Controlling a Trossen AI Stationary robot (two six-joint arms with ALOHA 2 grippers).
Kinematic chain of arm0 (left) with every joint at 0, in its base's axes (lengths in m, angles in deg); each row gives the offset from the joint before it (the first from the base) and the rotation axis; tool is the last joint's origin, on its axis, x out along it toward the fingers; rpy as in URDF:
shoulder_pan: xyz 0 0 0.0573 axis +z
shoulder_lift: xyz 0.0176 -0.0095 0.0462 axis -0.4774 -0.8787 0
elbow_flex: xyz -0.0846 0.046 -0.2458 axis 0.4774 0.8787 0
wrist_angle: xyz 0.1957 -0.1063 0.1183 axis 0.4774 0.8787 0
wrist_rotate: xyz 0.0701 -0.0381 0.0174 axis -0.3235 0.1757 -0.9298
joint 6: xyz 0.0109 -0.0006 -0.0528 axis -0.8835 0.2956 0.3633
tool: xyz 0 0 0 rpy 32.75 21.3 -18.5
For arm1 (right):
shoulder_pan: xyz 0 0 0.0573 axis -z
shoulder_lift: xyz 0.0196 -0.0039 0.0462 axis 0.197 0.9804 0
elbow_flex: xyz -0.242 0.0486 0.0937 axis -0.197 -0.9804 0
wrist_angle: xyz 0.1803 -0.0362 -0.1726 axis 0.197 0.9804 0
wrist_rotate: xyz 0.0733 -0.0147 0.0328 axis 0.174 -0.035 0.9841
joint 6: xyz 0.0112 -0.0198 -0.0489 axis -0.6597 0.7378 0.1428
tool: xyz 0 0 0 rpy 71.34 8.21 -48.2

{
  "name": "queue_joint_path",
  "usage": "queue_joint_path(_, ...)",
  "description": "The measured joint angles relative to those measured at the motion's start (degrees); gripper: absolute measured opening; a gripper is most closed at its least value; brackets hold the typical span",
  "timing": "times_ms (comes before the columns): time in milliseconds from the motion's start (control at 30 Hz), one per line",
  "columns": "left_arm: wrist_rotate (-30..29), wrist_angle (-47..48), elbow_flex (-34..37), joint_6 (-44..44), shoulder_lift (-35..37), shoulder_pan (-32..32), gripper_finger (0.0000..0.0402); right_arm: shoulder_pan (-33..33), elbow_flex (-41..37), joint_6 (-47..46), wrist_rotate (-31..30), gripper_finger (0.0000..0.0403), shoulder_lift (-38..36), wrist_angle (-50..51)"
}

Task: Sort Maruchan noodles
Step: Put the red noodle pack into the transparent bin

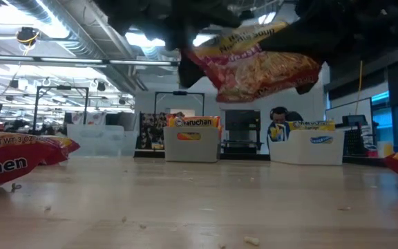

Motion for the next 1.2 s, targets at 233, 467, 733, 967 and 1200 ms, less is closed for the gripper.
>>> queue_joint_path(233,-0.1,21.7,-12.3,-5.4,-1.3,-0.4,0.0295,0.0,5.4,3.2,1.1,0.0116,0.0,7.5)
queue_joint_path(467,-2.8,28.4,-16.0,-8.2,-2.4,-1.5,0.0293,0.0,8.4,3.7,1.1,0.0117,0.0,9.7)
queue_joint_path(733,-5.4,27.7,-15.9,-8.4,-2.6,-3.2,0.0257,0.0,10.3,3.8,1.5,0.0117,0.6,10.6)
queue_joint_path(967,-6.0,27.7,-15.9,-9.8,-2.6,-4.3,0.0183,0.0,11.1,3.6,1.5,0.0119,1.6,10.1)
queue_joint_path(1200,-6.6,27.5,-15.9,-11.3,-2.6,-4.9,0.0136,0.0,11.0,0.4,1.5,0.0144,1.6,9.4)
